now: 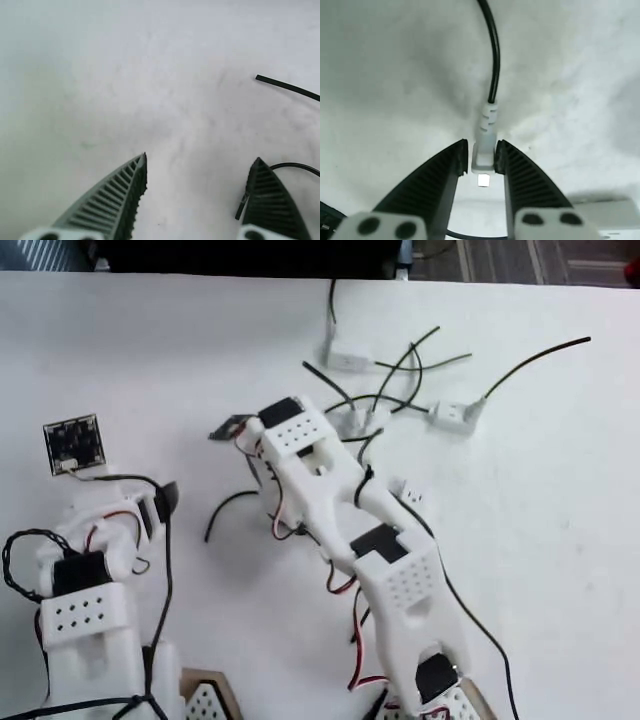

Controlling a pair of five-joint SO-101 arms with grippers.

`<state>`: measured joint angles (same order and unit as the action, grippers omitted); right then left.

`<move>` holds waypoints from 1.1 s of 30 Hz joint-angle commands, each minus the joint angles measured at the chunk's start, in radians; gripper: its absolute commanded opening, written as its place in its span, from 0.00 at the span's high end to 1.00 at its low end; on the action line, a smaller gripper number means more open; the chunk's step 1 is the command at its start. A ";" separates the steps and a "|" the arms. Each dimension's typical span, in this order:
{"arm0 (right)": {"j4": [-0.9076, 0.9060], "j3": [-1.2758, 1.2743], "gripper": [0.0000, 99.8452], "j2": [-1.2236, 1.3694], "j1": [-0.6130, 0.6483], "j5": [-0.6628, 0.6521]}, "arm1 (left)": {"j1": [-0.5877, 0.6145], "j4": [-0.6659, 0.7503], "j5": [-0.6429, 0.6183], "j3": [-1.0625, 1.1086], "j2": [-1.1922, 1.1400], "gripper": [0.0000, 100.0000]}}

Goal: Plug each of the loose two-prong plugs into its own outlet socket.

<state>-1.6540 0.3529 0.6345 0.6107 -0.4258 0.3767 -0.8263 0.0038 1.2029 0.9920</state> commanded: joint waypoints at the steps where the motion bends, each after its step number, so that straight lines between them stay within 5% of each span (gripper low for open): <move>1: -0.013 0.032 0.91 -0.012 -0.013 0.000 | 0.002 0.018 -0.002 -0.003 0.024 0.68; 33: -0.059 0.110 0.98 0.070 -0.044 0.000 | 0.002 0.017 -0.002 -0.003 0.024 0.68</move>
<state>-1.7001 0.4419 0.7219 0.5692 -0.4258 0.3767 -0.8263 0.0038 1.2029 0.9920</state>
